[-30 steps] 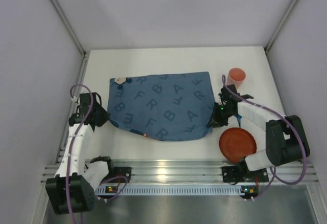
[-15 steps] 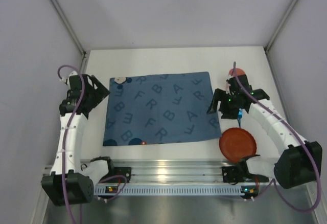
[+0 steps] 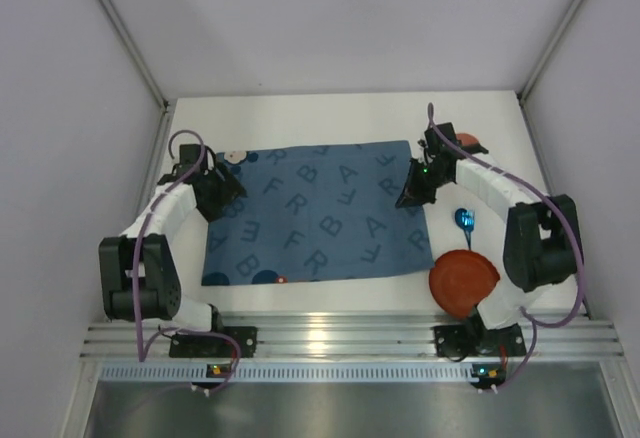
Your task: Set the dinner table for one person
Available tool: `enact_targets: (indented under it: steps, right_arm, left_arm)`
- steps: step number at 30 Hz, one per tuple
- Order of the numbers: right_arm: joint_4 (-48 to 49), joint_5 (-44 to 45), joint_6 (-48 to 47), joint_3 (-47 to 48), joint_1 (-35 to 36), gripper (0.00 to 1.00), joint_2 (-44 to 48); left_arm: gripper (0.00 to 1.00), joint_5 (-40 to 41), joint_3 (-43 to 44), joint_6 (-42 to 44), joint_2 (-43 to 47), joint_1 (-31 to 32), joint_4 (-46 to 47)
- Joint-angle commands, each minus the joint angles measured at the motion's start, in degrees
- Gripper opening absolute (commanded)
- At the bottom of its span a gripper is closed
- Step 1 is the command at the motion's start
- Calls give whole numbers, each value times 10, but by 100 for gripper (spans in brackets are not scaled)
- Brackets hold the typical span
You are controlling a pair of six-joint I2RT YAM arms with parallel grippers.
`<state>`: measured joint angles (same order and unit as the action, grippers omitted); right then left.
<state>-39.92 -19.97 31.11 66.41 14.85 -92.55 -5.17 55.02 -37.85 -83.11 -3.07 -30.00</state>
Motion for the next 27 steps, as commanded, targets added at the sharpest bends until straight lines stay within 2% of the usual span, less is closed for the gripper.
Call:
enact_targets:
  steps: [1, 6, 12, 19, 27]
  right_arm:
    - [40, -14, 1, 64, 2, 0, -53]
    - [40, -3, -4, 123, 4, 0, -133]
    - [36, 21, -9, 159, 4, 0, -221]
    - [28, 34, -13, 208, -11, 0, -281]
    - [-9, 30, -32, 322, -42, 0, -339]
  left_arm:
    - [78, -21, 6, 0, -28, 11, 71]
    - [75, -29, 20, 3, -100, 13, 95]
    - [73, -36, 76, 9, -185, 12, 109]
    - [71, -41, 147, 12, -259, 12, 105]
    - [71, -43, 214, 10, -306, 17, 84]
